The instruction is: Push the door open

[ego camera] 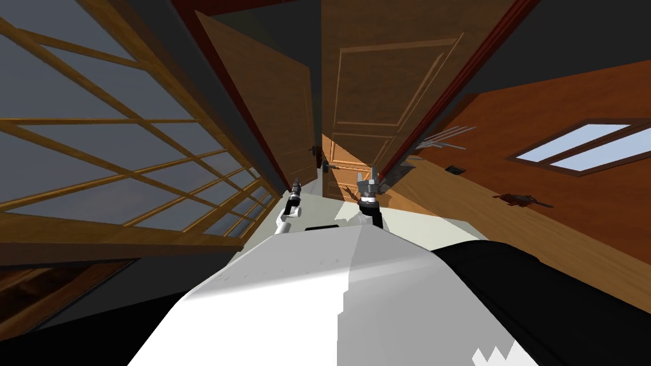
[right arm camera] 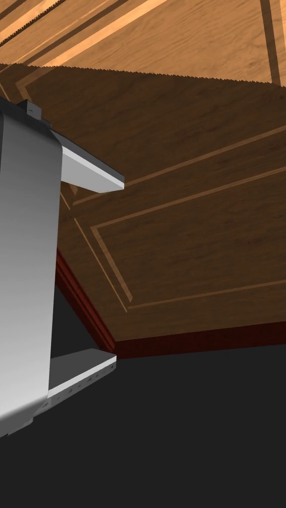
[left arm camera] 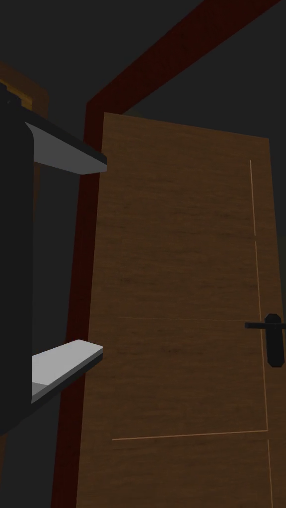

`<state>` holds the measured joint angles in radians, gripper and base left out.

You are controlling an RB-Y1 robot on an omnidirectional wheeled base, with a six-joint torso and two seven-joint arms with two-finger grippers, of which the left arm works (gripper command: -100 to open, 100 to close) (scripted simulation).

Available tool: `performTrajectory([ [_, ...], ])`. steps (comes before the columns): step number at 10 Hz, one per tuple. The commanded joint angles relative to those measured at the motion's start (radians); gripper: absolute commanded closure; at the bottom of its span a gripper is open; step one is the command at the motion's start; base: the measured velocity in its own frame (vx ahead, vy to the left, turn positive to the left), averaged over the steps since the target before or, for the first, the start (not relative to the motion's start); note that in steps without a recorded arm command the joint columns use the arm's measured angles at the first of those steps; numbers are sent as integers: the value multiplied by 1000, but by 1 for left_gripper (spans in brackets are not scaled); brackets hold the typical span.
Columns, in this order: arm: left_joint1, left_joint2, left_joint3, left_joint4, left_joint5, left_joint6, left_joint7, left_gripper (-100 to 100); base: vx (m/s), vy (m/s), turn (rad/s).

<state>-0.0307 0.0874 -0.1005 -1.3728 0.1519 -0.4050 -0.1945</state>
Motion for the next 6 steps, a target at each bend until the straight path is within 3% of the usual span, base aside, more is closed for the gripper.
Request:
performTrajectory([
  [1, -31, -4, -3, 50, 11, -7, -3, -100, 95, 31, -38],
  [6, -108, -13, -15, 167, 44, -11, -11, -100, 94, 34, -43],
])
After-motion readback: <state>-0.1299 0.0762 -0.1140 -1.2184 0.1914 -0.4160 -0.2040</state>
